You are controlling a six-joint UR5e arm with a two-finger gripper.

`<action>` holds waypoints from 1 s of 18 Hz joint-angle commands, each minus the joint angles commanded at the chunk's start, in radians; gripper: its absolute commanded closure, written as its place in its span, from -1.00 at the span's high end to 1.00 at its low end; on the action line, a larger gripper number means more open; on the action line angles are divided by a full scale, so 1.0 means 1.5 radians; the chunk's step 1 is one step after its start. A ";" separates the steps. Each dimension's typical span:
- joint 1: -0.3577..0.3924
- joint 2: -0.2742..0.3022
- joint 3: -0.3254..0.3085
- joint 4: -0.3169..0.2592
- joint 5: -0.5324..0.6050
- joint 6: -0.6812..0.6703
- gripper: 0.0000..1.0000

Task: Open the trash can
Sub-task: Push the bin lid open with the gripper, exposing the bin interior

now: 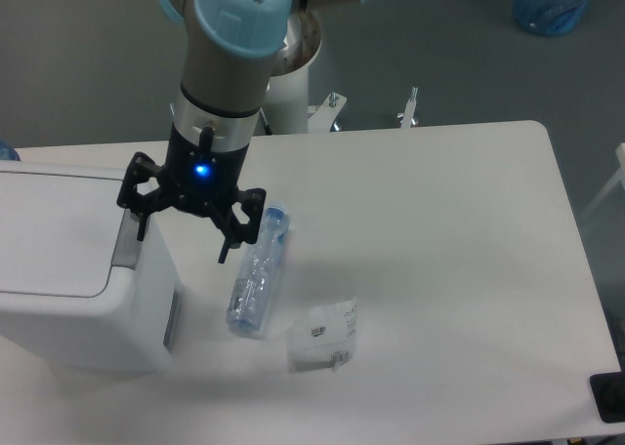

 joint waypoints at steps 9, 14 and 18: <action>-0.004 -0.004 -0.014 0.001 0.001 -0.001 1.00; -0.005 -0.004 -0.011 0.000 0.001 -0.002 1.00; -0.005 -0.003 -0.010 0.000 0.000 -0.002 1.00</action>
